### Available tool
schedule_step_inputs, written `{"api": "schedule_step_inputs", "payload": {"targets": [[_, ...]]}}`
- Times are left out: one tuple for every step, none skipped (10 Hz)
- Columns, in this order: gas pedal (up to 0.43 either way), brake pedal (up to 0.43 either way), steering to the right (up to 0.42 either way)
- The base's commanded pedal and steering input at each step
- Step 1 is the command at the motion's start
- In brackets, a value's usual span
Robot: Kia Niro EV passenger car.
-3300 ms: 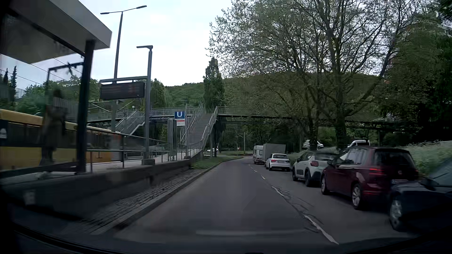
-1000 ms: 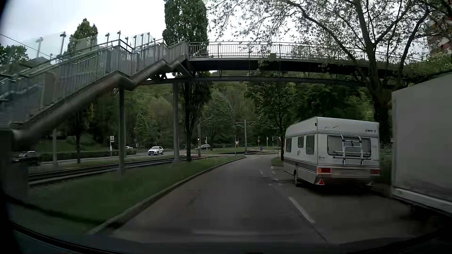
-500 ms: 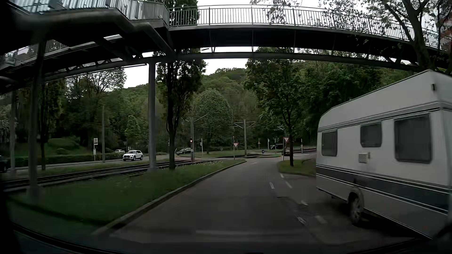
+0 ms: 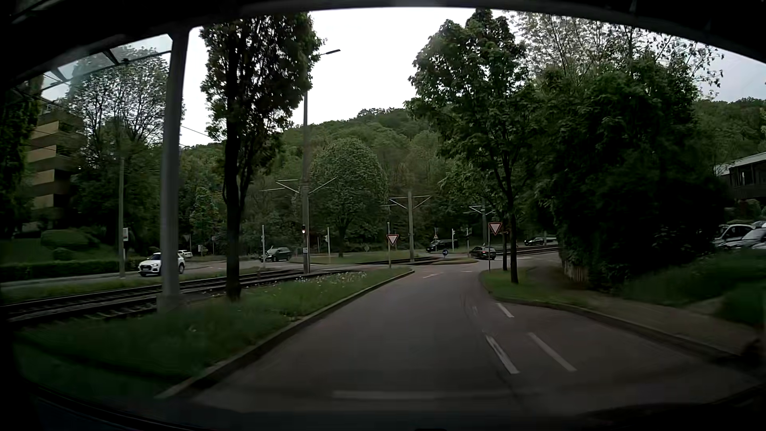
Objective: Follow the waypoints while adhering to traffic rules and regulations
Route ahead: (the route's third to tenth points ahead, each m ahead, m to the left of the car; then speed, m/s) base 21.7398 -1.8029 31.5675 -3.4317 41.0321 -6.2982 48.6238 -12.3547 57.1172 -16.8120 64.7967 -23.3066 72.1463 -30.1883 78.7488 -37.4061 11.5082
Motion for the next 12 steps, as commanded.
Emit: {"api": "schedule_step_inputs", "payload": {"targets": [[0.000, 0.000, 0.017], [0.000, 0.000, 0.020], [0.000, 0.000, 0.026], [0.000, 0.000, 0.027], [0.000, 0.000, 0.030], [0.000, 0.000, 0.033], [0.000, 0.000, 0.031], [0.000, 0.000, 0.030], [0.000, 0.012, 0.028], [0.000, 0.067, 0.028], [0.000, 0.122, 0.028], [0.000, 0.146, 0.028]]}}
